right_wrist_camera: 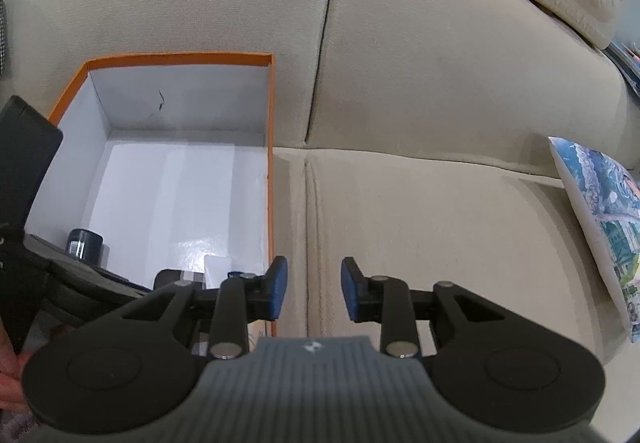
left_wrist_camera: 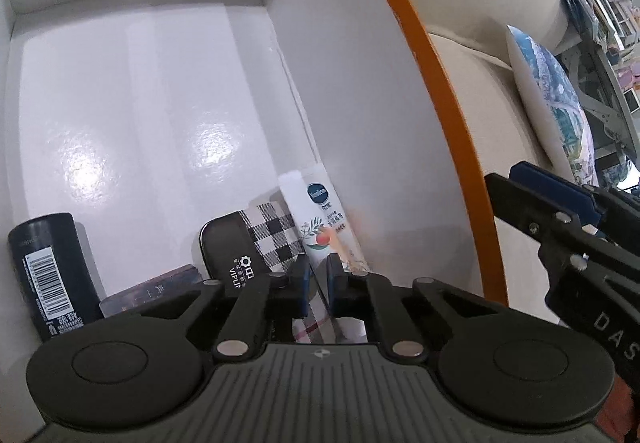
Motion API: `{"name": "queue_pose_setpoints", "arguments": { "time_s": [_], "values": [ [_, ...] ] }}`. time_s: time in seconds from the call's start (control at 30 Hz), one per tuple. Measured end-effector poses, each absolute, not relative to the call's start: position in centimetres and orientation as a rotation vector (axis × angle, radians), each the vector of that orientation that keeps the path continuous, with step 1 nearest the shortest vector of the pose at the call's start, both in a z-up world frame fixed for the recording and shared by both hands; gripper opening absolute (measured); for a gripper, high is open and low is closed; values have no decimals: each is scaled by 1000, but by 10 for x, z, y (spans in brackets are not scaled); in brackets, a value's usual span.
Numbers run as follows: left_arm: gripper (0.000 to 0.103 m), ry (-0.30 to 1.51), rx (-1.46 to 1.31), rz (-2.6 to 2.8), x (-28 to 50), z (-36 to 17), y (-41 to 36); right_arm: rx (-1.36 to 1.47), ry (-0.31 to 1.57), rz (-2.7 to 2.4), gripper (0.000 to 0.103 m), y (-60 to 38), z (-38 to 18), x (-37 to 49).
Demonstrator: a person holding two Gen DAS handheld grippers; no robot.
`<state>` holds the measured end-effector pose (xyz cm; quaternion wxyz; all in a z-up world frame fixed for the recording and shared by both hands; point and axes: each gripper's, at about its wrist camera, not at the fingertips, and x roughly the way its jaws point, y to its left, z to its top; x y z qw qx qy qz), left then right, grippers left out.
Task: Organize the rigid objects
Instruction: 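Lower the white Vaseline tube into the shoebox and open the left tool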
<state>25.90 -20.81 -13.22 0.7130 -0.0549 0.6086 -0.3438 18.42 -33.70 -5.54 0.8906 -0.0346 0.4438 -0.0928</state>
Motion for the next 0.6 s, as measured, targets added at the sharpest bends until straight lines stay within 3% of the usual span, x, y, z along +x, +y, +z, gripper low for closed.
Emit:
{"name": "queue_pose_setpoints", "arguments": {
  "time_s": [0.6],
  "values": [
    [10, 1025, 38, -763, 191, -14, -135, -56, 884, -132, 32, -294, -21, 139]
  ]
}}
